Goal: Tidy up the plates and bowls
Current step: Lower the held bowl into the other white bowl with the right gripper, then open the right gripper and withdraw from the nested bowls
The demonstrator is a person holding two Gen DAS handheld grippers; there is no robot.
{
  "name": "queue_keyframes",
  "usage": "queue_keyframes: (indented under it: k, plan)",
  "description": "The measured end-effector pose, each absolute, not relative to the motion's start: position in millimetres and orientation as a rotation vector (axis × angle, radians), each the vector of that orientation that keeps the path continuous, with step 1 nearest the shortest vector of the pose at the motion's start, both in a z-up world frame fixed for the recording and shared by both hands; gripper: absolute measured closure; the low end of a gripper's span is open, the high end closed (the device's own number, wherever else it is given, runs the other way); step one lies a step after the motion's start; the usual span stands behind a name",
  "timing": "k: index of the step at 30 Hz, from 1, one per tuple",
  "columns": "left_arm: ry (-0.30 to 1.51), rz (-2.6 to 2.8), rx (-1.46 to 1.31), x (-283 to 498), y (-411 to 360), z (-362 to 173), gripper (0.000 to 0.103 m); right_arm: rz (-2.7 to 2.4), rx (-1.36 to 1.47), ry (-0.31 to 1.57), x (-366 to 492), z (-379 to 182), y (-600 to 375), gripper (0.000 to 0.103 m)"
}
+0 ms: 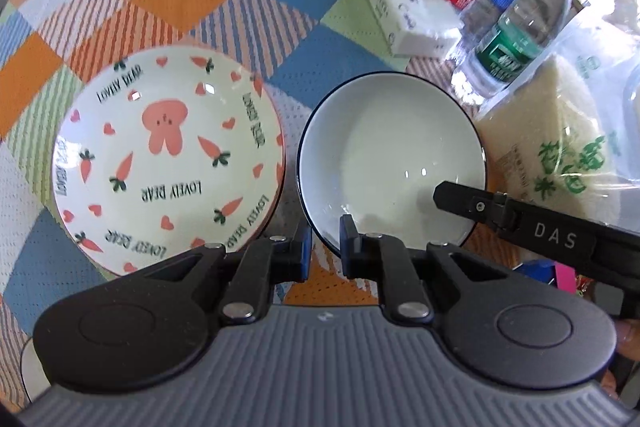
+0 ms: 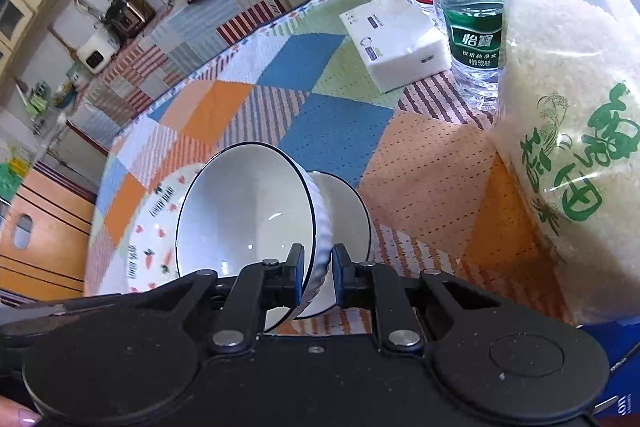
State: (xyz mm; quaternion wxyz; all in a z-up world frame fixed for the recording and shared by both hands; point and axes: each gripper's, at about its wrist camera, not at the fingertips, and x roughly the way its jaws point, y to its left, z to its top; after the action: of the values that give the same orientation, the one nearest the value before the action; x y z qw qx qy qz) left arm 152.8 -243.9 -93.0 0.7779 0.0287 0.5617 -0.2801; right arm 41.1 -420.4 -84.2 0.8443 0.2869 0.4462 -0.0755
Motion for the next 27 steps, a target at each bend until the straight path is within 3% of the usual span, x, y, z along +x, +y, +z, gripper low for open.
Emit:
queue_keyframes:
  k: [18, 27]
  plan:
    - [1.314, -0.596, 0.099, 167.9, -266.1, -108.6, 0.085, -0.207, 0.388, 0.969, 54.3, -97.3, -409.0, 0.085]
    - [1.292, -0.631, 0.082, 161.9, -250.5, -90.3, 0.079, -0.153, 0.288, 0.954, 54.4, -90.1, -404.9, 0.078]
